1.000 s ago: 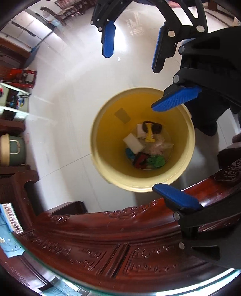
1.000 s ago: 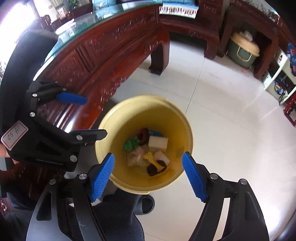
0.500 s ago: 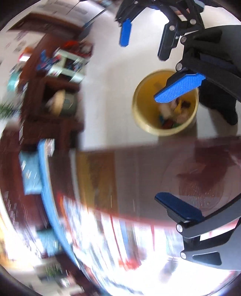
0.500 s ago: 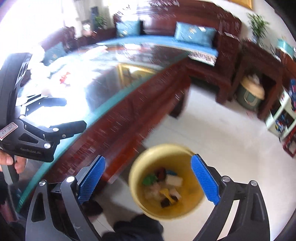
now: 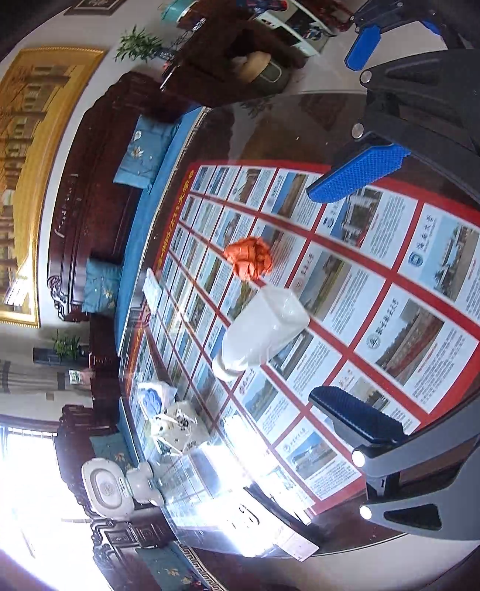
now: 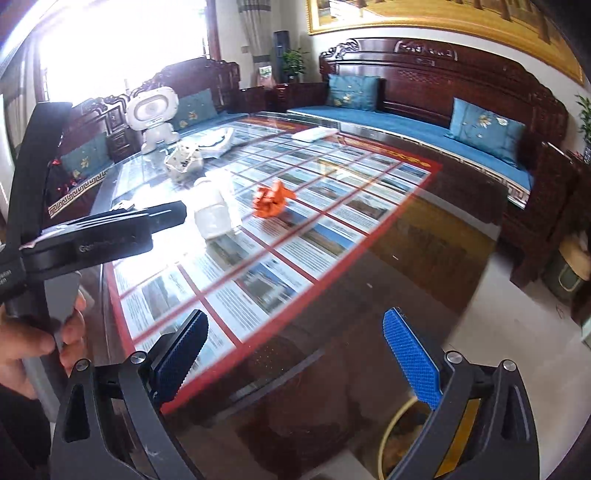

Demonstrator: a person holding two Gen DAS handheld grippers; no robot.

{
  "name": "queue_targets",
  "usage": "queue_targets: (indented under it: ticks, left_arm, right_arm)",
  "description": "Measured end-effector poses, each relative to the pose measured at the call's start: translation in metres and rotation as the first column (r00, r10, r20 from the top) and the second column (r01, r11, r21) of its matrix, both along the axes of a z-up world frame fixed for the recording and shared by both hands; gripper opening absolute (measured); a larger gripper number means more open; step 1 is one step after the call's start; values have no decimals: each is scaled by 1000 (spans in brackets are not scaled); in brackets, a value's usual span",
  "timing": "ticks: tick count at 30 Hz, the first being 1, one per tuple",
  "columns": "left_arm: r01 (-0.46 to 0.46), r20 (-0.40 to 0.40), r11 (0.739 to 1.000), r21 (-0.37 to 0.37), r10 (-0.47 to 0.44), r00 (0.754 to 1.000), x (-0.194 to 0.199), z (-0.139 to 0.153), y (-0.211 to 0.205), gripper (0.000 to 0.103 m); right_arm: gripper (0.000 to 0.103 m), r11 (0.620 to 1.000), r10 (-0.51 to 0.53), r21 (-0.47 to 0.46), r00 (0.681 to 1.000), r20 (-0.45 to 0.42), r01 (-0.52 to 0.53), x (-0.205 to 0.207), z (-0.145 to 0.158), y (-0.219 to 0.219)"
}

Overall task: Collect trash
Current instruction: 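Move both grippers back over the table, then grasp the white plastic bottle with the left gripper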

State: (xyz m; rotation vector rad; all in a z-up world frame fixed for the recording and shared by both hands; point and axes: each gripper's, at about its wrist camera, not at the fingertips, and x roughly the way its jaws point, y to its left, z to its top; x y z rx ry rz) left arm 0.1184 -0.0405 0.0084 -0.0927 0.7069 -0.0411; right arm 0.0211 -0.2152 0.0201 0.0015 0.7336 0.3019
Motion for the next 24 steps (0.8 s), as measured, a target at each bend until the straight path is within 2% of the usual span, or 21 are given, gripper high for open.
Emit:
queue_targets:
  ticks: [3, 9, 17, 24]
  left_arm:
    - [-35, -17, 999, 2, 35, 999, 13, -7, 16, 99]
    - [-104, -70, 995, -13, 102, 992, 46, -26, 39, 99]
    - [-152, -104, 988, 9, 152, 983, 100, -36, 21, 99]
    - [-181, -112, 978, 102, 192, 975, 130, -48, 11, 99]
  right_arm:
    - [93, 999, 31, -19, 1000, 8, -30, 17, 2, 23]
    - [93, 997, 64, -38, 998, -18, -65, 54, -7, 39]
    - [93, 995, 99, 14, 994, -45, -99, 91, -20, 34]
    - [93, 991, 135, 25, 989, -60, -134, 116, -27, 30]
